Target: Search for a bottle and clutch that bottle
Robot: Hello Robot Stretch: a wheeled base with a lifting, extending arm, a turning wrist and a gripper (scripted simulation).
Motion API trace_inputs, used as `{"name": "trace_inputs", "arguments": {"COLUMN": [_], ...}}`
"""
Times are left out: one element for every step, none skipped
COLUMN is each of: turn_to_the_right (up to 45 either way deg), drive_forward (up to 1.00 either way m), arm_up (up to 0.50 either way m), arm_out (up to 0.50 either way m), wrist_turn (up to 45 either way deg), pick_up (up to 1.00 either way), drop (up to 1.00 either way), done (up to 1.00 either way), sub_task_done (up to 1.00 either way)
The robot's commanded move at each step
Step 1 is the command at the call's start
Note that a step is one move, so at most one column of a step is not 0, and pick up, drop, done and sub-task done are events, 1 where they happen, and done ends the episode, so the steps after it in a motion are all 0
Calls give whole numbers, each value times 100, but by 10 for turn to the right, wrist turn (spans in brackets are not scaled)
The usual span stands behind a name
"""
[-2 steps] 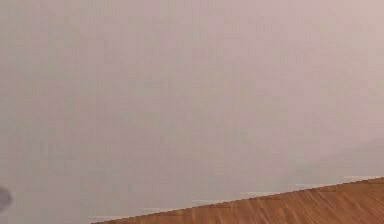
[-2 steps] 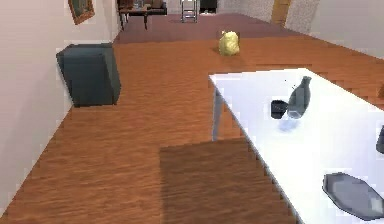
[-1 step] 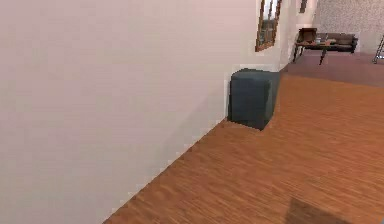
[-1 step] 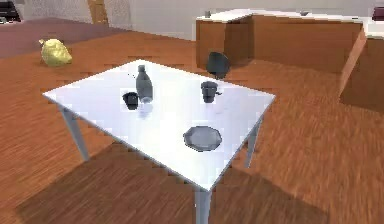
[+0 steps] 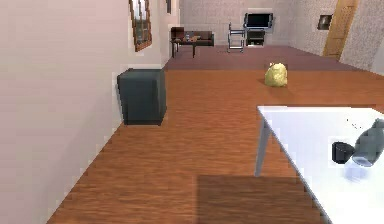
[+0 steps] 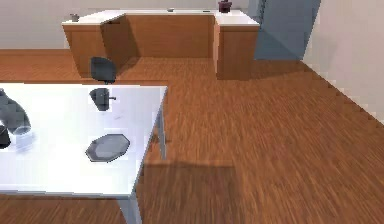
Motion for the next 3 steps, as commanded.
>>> {"name": "trace_inputs", "arguments": {"turn_to_the_right": [0,-180,450], "drive_forward": [55,0,0], "arm_up": [0,0,0], "arm_out": [0,0,0], "wrist_turn": [0,0,0], "pick_up": [0,0,0], "drop": [0,0,0], "done": [0,0,0], "sub_task_done": [0,0,0]}}
